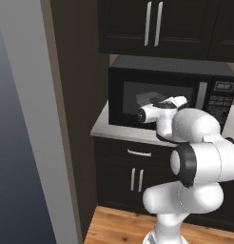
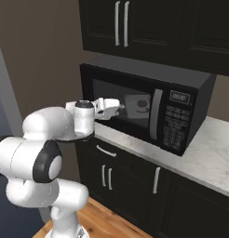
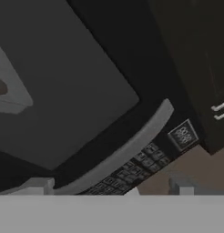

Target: Place the tupperware containing the shrimp and squash meal in the microwave. Close the microwave door and press the start button to reheat the meal.

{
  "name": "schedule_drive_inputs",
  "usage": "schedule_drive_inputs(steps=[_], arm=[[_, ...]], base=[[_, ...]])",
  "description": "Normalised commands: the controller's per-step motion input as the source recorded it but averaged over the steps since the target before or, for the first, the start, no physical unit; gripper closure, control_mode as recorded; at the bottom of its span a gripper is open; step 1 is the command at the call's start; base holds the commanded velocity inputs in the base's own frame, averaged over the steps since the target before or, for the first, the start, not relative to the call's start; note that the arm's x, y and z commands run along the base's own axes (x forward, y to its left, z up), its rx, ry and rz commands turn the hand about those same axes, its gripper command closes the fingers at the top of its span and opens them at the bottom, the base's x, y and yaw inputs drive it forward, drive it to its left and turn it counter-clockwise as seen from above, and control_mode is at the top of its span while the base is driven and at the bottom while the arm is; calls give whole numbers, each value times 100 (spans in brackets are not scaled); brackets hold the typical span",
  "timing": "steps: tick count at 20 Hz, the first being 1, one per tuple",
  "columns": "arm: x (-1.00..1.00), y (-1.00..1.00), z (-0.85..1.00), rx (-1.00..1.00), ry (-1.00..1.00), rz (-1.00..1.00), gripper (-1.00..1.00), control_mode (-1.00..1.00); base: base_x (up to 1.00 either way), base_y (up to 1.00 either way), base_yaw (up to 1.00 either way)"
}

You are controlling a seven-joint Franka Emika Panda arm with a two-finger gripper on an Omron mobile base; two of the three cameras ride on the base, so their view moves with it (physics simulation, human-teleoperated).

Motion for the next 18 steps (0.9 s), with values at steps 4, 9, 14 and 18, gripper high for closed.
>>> schedule_drive_inputs(steps=[4,9,14,18], arm=[[-70,-8,67,34,-20,1,-100,-100],[-76,-12,49,51,-4,0,-100,-100],[-90,-27,32,60,0,0,-100,-100],[-94,-58,0,63,-8,0,-100,-100]], base=[[0,0,0],[0,0,0],[0,0,0],[0,0,0]])
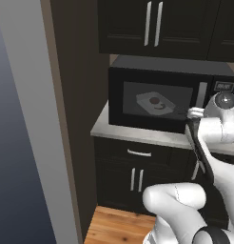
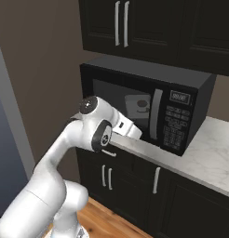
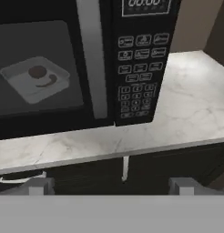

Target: Place the tupperware containing the shrimp and squash meal in the microwave. Close the microwave door and press the start button to reheat the meal.

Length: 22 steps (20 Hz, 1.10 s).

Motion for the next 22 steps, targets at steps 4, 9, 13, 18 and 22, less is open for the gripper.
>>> schedule_drive_inputs(steps=[4,9,13,18,22], arm=[[-83,-72,-28,57,-24,2,-100,-100],[-46,-51,-41,33,-40,0,-100,-100],[-19,-34,-28,14,-32,0,-100,-100],[0,-21,-1,10,-6,0,100,-100],[0,-7,0,5,0,0,100,-100]], base=[[0,0,0],[0,0,0],[0,0,0],[0,0,0],[0,0,0]])
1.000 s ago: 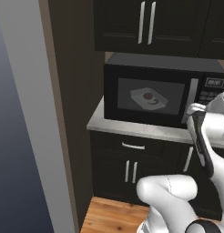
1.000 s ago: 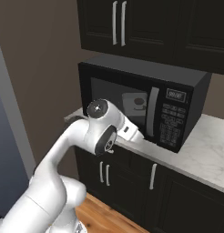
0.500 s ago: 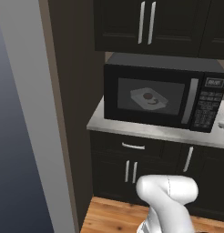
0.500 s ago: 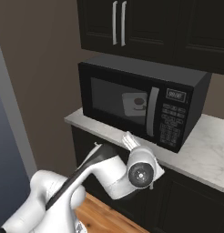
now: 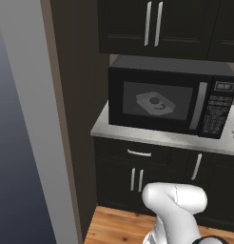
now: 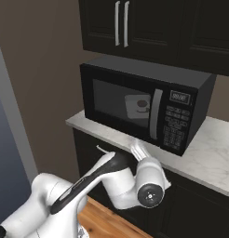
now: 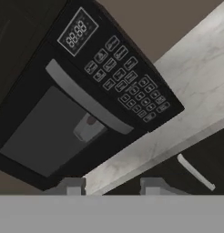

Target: Place the tupperware containing the shrimp and squash meal in the microwave. Close the microwave door and press the start button to reheat the meal.

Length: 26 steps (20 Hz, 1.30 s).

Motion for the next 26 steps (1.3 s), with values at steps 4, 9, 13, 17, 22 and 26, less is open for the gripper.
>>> schedule_drive_inputs(steps=[4,9,13,17,22,26], arm=[[0,-6,0,4,0,0,100,-100],[1,-21,0,17,2,0,100,-100],[13,-12,0,32,1,0,100,-100],[21,-2,0,35,0,-1,100,-100],[22,0,-4,24,0,-3,100,-100],[8,0,-10,6,0,-1,100,-100]], base=[[0,0,0],[0,0,0],[0,0,0],[0,0,0],[0,0,0],[0,0,0]])
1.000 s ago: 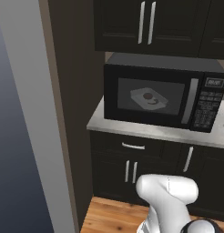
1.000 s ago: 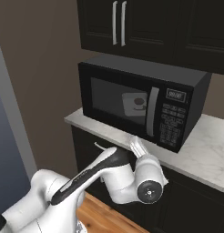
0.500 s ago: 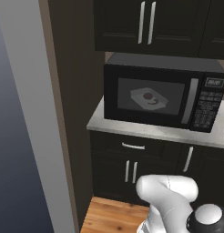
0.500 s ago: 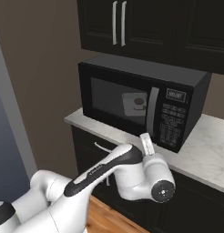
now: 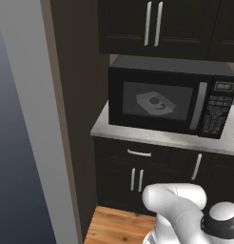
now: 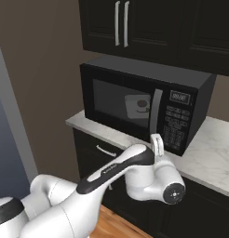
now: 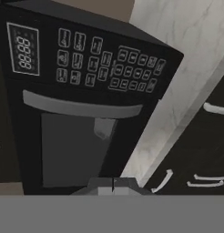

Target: Place the tupperware containing the shrimp and squash meal in the microwave. Close the microwave door and press the start button to reheat the meal.

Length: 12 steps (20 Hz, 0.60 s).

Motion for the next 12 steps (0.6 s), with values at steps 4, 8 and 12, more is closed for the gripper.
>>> schedule_drive_inputs(steps=[4,8,12], arm=[[1,0,0,0,0,-2,100,-100],[1,0,0,-5,0,-1,100,-100],[6,0,-3,-19,0,-1,100,-100]], base=[[0,0,0],[0,0,0],[0,0,0]])
